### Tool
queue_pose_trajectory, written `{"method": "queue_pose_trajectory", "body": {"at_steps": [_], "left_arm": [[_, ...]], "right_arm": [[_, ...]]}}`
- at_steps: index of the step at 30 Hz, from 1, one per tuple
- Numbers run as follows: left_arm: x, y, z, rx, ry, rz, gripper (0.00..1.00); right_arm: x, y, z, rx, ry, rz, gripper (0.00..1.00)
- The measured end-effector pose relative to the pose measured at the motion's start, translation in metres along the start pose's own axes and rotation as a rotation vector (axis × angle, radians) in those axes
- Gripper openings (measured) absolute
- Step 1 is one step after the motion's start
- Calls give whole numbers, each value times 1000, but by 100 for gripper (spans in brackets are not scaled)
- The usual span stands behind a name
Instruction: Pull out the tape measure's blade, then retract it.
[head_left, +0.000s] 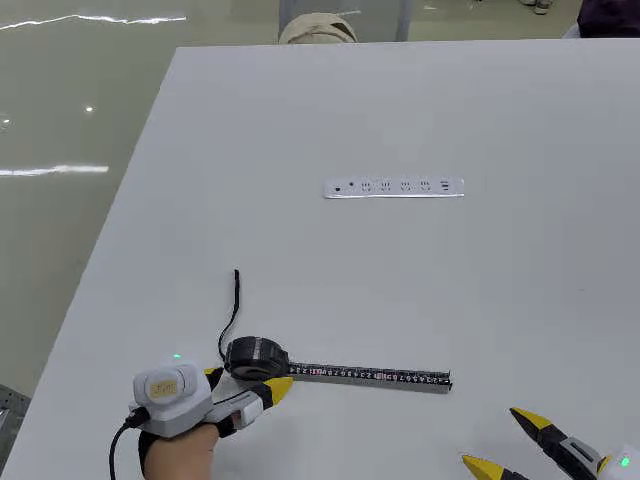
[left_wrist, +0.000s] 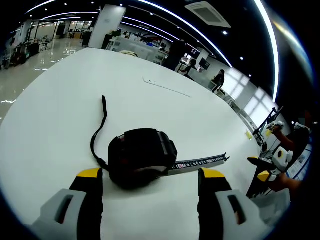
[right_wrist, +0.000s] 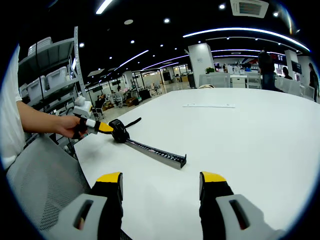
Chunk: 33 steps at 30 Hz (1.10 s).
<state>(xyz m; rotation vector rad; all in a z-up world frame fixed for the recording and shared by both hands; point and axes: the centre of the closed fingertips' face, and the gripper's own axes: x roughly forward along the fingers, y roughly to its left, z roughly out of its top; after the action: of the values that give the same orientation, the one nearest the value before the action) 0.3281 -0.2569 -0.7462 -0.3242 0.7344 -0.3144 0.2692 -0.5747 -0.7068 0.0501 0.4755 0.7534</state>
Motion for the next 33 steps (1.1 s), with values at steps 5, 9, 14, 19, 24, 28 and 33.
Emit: {"method": "queue_pose_trajectory", "body": {"at_steps": [5,9,14,19,24,28,33], "left_arm": [[3,2,0,-3,4,13,76],[5,1,0,-14,4,15,76],[8,1,1,-26,1,18,75],[9,0,2,-26,2,17,74],[10,-4,1,-14,10,15,72],[9,-4,1,-16,6,19,74],[10,-4,2,-18,6,25,75]], "right_arm": [[0,-1,-2,0,8,-4,62],[0,-5,-6,4,14,-9,62],[-1,-6,-8,9,17,-10,61],[-2,-8,-10,9,27,-17,60],[-1,-11,-11,12,29,-26,60],[-1,-13,-14,9,36,-27,60],[-2,-14,-14,11,38,-30,59]]}}
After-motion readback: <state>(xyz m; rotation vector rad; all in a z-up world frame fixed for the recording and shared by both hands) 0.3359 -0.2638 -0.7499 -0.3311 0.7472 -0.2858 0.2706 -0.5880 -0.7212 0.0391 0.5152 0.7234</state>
